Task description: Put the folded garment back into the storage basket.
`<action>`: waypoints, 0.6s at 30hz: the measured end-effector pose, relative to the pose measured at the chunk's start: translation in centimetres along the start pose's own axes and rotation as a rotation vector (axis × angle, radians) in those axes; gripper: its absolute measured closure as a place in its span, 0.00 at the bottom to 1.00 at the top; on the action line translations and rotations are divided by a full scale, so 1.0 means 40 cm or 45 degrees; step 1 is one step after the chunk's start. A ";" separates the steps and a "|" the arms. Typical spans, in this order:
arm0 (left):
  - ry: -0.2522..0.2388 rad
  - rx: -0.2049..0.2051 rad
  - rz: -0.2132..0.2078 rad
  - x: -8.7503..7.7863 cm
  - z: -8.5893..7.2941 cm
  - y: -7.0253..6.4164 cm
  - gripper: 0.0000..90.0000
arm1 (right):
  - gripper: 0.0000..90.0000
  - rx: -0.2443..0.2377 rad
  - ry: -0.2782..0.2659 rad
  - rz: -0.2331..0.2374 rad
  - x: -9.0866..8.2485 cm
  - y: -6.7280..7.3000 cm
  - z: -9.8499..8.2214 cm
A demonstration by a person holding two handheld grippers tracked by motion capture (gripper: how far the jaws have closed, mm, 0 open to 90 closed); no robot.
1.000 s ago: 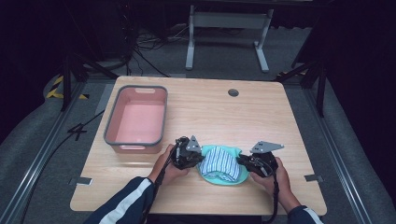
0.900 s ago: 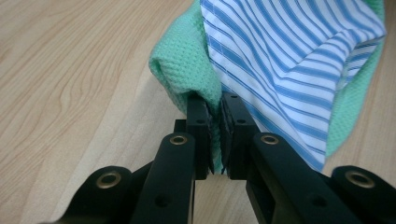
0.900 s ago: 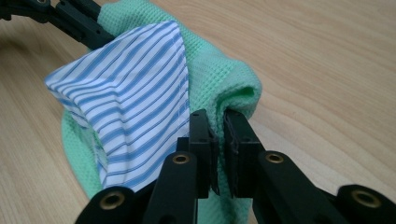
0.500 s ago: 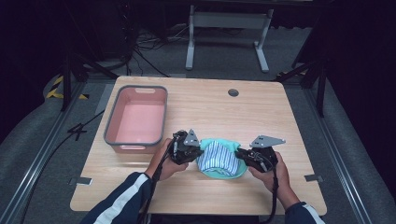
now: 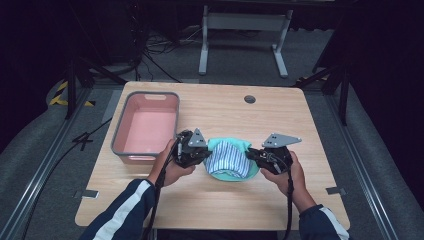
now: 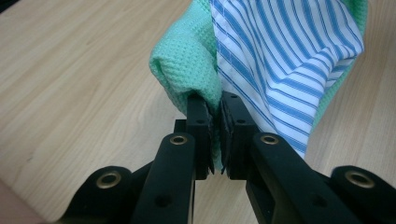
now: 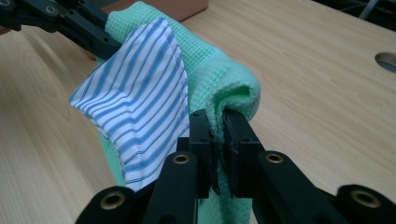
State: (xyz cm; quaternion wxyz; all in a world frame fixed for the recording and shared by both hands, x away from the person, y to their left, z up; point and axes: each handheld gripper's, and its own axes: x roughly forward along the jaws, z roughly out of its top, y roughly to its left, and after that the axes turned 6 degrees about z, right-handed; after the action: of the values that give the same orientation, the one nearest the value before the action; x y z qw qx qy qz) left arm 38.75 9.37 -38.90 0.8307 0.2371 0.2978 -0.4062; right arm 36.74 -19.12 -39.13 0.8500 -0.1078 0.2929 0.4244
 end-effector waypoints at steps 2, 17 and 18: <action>-0.007 0.000 0.015 -0.014 0.005 0.008 0.93 | 0.92 -0.018 -0.006 0.000 0.001 0.003 0.019; -0.042 -0.017 0.105 -0.105 0.022 0.076 0.93 | 0.92 -0.096 -0.049 0.030 0.019 0.030 0.136; -0.047 -0.029 0.107 -0.111 0.023 0.083 0.93 | 0.92 -0.098 -0.048 0.029 0.022 0.032 0.142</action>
State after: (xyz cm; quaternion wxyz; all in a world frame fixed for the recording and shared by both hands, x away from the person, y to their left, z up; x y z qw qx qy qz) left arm 39.56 13.02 -34.70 0.8551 0.2325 0.2766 -0.3718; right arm 38.45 -15.30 -34.98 0.8456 -0.1292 0.2613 0.4472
